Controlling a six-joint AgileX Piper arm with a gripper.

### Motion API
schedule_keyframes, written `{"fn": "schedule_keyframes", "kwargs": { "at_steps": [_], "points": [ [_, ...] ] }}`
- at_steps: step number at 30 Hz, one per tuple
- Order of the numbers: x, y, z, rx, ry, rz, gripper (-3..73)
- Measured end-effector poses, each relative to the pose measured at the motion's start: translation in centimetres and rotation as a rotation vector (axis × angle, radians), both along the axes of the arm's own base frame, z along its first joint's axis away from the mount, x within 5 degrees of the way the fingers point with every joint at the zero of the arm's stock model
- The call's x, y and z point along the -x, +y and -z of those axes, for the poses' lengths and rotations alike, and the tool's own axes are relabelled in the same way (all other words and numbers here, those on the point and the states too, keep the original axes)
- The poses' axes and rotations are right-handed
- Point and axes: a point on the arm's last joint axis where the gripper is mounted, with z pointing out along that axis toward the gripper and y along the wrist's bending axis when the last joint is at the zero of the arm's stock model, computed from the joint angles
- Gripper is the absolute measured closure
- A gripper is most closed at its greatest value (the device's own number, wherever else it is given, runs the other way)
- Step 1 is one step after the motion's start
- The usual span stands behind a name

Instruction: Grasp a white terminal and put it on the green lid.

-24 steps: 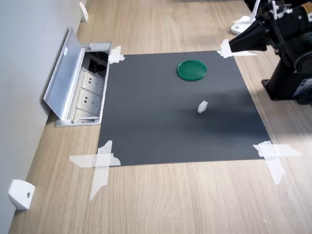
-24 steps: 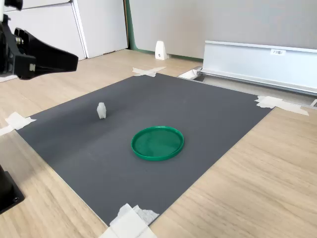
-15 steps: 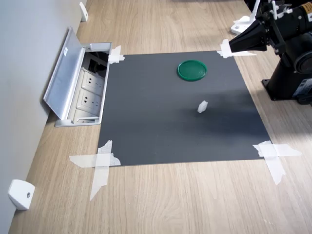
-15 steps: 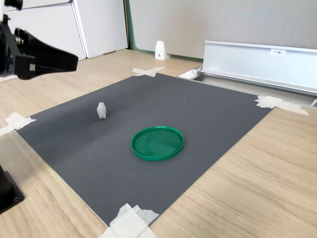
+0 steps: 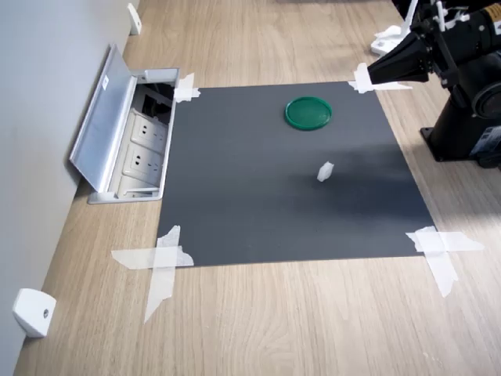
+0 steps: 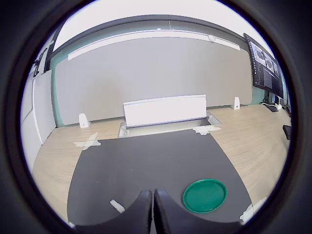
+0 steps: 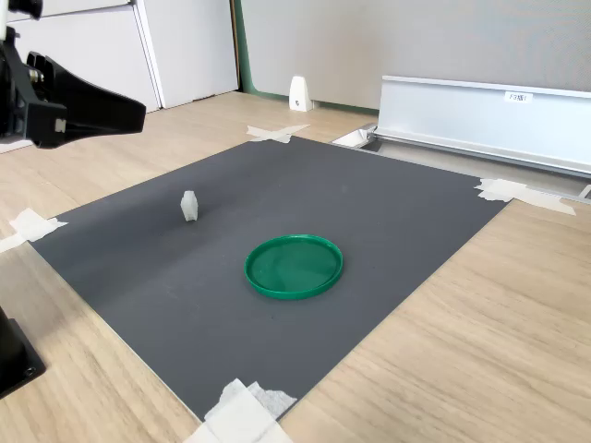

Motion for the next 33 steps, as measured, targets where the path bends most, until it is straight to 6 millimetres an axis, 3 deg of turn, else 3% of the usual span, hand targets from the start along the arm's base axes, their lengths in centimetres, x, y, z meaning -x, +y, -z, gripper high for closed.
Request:
{"fn": "schedule_keyframes", "kwargs": {
  "at_steps": [25, 28, 33],
  "points": [
    [-0.1, 0.0, -0.1, -0.009, 0.002, -0.002, 70.4],
    [-0.5, 0.0, -1.1, -0.013, 0.015, -0.003, 70.4],
    [-1.4, 0.0, -4.7, 0.01, 0.017, -0.009, 70.4]
  ]
}}
